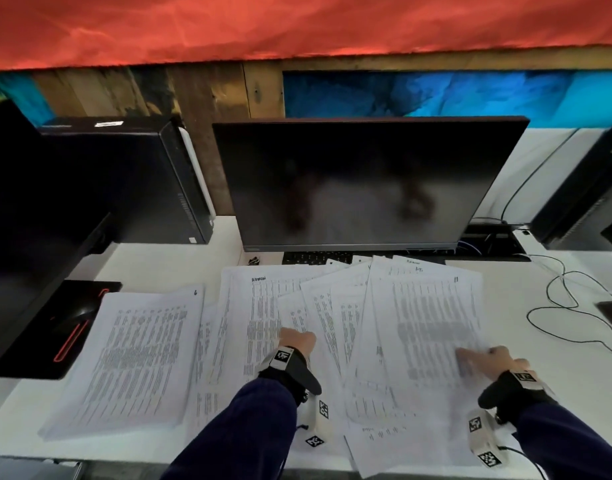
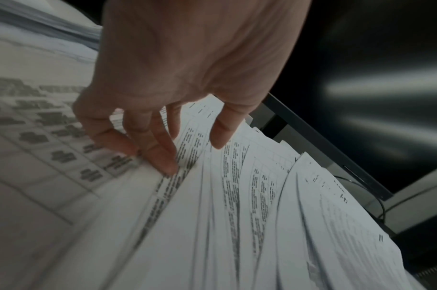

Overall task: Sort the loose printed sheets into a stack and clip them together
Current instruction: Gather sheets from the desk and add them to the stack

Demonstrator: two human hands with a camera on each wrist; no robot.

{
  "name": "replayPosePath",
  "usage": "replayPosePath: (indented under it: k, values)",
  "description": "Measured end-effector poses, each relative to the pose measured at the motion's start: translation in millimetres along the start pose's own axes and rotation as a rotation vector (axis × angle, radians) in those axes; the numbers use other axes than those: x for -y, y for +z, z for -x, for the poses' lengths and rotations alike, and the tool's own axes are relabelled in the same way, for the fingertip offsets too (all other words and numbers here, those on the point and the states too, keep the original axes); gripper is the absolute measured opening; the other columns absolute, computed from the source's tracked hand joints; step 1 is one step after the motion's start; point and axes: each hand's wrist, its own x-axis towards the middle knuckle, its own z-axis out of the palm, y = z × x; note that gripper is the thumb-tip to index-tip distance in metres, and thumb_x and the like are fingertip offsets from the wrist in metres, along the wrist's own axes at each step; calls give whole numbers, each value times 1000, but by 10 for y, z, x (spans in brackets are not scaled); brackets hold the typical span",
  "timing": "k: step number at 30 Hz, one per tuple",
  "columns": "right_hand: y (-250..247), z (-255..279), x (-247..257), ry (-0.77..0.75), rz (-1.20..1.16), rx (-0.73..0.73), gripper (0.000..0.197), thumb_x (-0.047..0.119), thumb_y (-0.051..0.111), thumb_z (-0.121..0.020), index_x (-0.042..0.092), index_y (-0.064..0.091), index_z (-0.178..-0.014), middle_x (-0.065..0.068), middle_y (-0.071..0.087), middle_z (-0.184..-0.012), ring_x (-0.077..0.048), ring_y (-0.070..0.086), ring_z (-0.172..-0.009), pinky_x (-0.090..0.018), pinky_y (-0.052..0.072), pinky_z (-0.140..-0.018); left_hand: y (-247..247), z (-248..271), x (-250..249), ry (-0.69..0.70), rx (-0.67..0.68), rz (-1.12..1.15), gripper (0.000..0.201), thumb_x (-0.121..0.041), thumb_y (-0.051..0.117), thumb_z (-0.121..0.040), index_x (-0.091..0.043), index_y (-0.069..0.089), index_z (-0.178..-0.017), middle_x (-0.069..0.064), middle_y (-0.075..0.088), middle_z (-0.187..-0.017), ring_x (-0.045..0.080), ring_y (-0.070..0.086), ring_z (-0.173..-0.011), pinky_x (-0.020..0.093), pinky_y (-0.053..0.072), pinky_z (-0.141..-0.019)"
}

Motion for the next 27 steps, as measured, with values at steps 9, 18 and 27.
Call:
replayPosePath:
  k: [9, 18, 27]
  values:
    - [367, 90, 191, -156, 9, -143, 80, 38, 74, -64, 8, 39, -129, -17, 40, -126, -36, 39, -118, -51, 37, -99, 239, 5, -87, 35, -56, 6, 69, -25, 52, -79, -2, 32, -141, 13, 46, -137, 29, 51, -120, 39, 44, -103]
    - [538, 138, 166, -385, 58, -104, 77, 47, 64, -78, 19, 31, -141, -10, 38, -133, -32, 40, -123, -46, 35, -101, 600, 288, -34, 302, 29, 256, 83, -5, 64, -79, -10, 20, -149, 10, 39, -148, 28, 42, -133, 37, 36, -111]
    - [499, 181, 236, -361, -29, -271, 89, 56, 59, -81, 17, 18, -151, -13, 20, -156, -32, 22, -142, -59, 10, -115, 22, 610, 185, 561, -132, 194, 66, -11, 52, -95, -12, 17, -150, -1, 38, -143, 24, 39, -135, 28, 32, -108]
